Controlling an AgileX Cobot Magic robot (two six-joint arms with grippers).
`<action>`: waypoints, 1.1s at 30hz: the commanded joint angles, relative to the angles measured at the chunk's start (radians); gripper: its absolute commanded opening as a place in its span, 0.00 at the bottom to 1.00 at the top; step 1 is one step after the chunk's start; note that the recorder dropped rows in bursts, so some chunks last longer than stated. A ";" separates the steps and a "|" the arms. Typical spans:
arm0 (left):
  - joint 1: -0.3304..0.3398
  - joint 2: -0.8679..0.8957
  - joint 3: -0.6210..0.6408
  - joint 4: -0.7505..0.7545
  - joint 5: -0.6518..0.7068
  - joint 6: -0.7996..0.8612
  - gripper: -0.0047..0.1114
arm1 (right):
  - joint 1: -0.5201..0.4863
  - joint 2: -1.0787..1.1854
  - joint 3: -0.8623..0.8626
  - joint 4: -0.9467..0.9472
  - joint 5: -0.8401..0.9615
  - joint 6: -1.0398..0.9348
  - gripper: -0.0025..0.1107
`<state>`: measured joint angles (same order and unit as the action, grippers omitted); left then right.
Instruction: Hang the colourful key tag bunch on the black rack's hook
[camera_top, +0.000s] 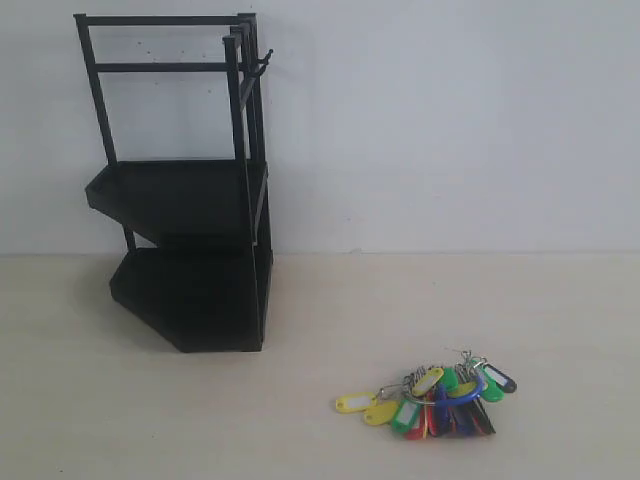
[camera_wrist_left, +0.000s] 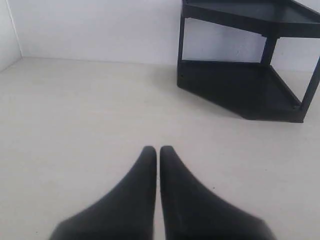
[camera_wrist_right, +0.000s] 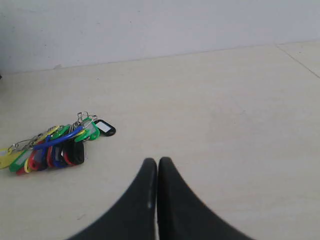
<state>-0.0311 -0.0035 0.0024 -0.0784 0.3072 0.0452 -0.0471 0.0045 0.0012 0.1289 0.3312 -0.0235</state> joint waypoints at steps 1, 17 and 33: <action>0.003 0.004 -0.002 -0.002 -0.011 0.000 0.08 | -0.002 -0.005 -0.001 -0.004 -0.004 0.000 0.02; 0.003 0.004 -0.002 -0.002 -0.011 0.000 0.08 | -0.002 -0.005 -0.001 -0.004 -0.004 0.000 0.02; 0.003 0.004 -0.002 -0.002 -0.011 0.000 0.08 | -0.002 -0.005 -0.001 -0.013 -0.011 -0.011 0.02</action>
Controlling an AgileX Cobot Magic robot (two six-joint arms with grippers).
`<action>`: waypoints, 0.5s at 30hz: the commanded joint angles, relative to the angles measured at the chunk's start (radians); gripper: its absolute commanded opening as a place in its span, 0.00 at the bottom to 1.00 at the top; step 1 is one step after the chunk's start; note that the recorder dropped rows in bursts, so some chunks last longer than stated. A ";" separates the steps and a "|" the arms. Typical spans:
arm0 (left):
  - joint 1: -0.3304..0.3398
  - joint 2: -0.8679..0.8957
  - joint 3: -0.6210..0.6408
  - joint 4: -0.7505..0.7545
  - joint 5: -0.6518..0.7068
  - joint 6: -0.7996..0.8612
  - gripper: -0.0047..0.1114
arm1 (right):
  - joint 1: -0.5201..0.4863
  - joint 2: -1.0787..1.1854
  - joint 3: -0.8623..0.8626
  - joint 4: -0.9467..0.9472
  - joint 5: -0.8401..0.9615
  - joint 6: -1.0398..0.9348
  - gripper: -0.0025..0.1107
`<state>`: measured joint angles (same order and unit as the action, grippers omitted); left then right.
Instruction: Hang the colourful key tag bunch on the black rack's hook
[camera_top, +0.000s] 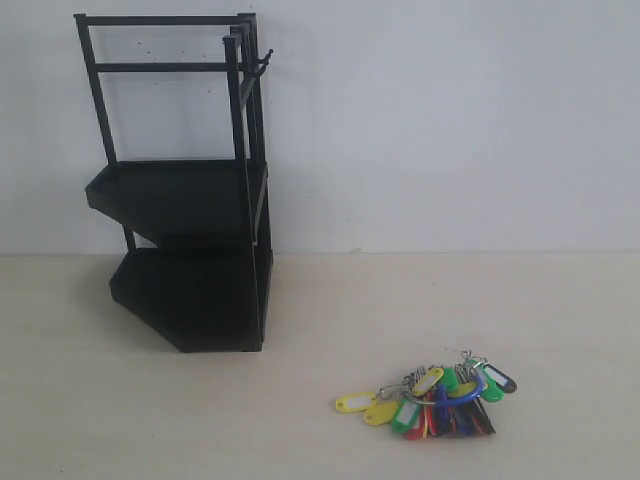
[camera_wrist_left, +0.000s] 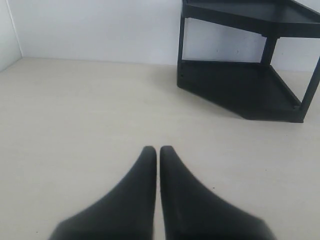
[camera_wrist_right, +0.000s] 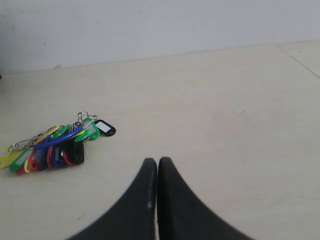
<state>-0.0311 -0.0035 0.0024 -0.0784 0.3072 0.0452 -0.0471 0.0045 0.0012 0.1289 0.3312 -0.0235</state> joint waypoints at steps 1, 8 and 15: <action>0.003 0.004 -0.002 -0.002 -0.011 0.000 0.08 | -0.002 -0.005 -0.001 -0.035 -0.021 -0.034 0.02; 0.003 0.004 -0.002 -0.002 -0.011 0.000 0.08 | -0.002 -0.005 -0.001 -0.113 -0.254 -0.177 0.02; 0.003 0.004 -0.002 -0.002 -0.011 0.000 0.08 | -0.002 -0.005 -0.001 -0.113 -0.539 -0.156 0.02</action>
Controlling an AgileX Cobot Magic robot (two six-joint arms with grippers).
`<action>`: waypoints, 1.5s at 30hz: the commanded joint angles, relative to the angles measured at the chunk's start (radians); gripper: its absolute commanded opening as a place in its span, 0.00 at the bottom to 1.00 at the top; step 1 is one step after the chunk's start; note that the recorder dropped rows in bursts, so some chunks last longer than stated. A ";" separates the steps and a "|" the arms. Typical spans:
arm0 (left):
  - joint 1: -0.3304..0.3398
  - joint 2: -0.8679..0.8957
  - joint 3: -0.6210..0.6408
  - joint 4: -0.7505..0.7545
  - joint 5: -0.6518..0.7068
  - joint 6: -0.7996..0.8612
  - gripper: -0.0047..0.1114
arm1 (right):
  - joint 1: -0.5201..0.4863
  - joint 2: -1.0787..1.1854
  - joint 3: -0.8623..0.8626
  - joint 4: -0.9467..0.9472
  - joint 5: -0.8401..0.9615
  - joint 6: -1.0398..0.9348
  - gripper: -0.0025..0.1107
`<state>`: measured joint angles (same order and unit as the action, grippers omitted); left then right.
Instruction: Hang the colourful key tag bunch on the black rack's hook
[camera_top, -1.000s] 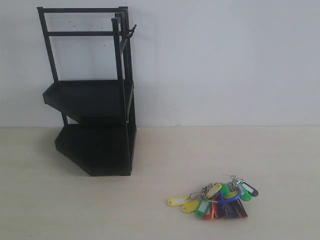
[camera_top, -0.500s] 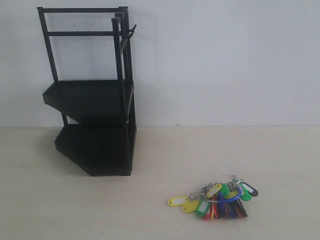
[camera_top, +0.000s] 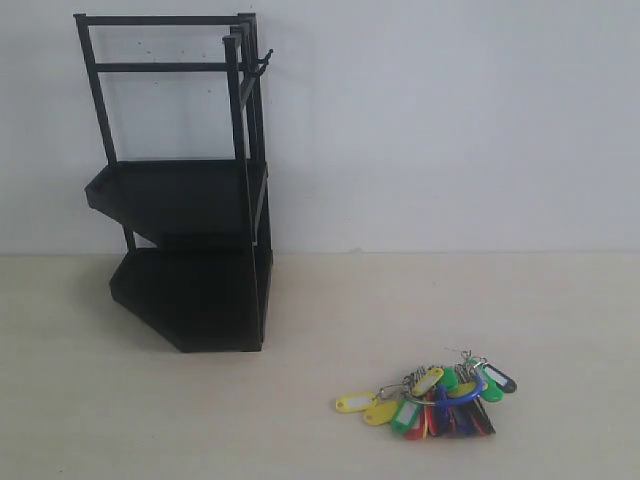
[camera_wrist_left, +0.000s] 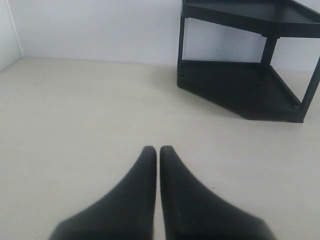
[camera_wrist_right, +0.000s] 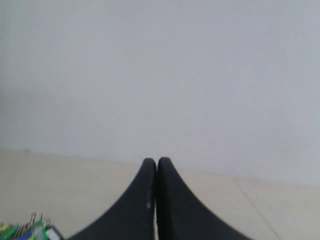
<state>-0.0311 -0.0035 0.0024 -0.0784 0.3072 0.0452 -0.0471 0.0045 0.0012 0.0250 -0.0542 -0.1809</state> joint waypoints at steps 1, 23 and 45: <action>0.003 0.004 -0.002 -0.002 -0.011 0.000 0.08 | -0.002 -0.005 -0.001 -0.003 -0.198 0.013 0.02; 0.003 0.004 -0.002 -0.002 -0.011 0.000 0.08 | -0.002 0.399 -0.588 0.065 0.512 0.010 0.02; 0.003 0.004 -0.002 -0.002 -0.011 0.000 0.08 | -0.002 0.610 -0.684 0.396 0.504 -0.325 0.02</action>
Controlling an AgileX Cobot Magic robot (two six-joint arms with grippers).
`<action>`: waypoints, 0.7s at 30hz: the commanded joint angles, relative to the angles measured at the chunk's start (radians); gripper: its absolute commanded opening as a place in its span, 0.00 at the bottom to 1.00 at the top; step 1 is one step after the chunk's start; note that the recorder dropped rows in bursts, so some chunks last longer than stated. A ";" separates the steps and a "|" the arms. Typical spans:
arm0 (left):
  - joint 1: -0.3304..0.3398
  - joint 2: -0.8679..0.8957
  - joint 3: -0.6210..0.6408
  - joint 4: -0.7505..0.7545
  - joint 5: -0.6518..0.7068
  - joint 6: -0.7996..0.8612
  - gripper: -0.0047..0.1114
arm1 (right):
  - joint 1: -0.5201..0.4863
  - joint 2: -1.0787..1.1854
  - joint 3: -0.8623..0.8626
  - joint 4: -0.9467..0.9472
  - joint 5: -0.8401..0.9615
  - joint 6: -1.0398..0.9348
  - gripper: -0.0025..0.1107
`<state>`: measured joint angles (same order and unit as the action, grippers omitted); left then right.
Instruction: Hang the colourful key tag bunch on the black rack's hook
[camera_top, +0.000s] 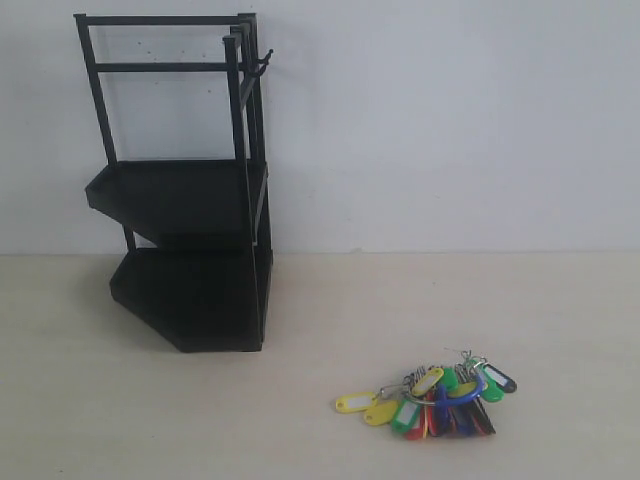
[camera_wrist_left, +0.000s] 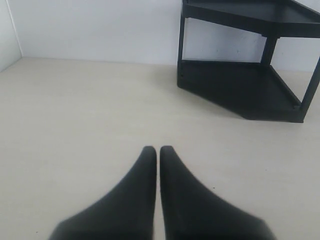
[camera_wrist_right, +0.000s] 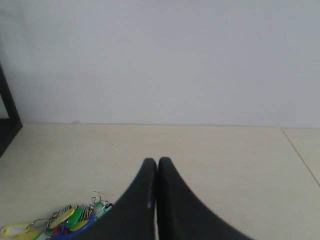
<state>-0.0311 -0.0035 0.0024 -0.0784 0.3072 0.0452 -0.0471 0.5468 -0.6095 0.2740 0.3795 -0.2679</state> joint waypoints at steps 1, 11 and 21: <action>0.003 0.004 -0.002 -0.002 -0.011 0.000 0.08 | -0.002 0.102 -0.113 0.196 0.134 -0.328 0.02; 0.003 0.004 -0.002 -0.002 -0.011 0.000 0.08 | 0.035 0.533 -0.489 0.435 0.640 -0.875 0.02; 0.003 0.004 -0.002 -0.002 -0.011 0.000 0.08 | 0.439 0.867 -0.612 -0.217 0.642 -0.672 0.02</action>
<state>-0.0311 -0.0035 0.0024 -0.0784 0.3072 0.0452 0.3002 1.3502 -1.1979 0.2975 1.0452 -1.0494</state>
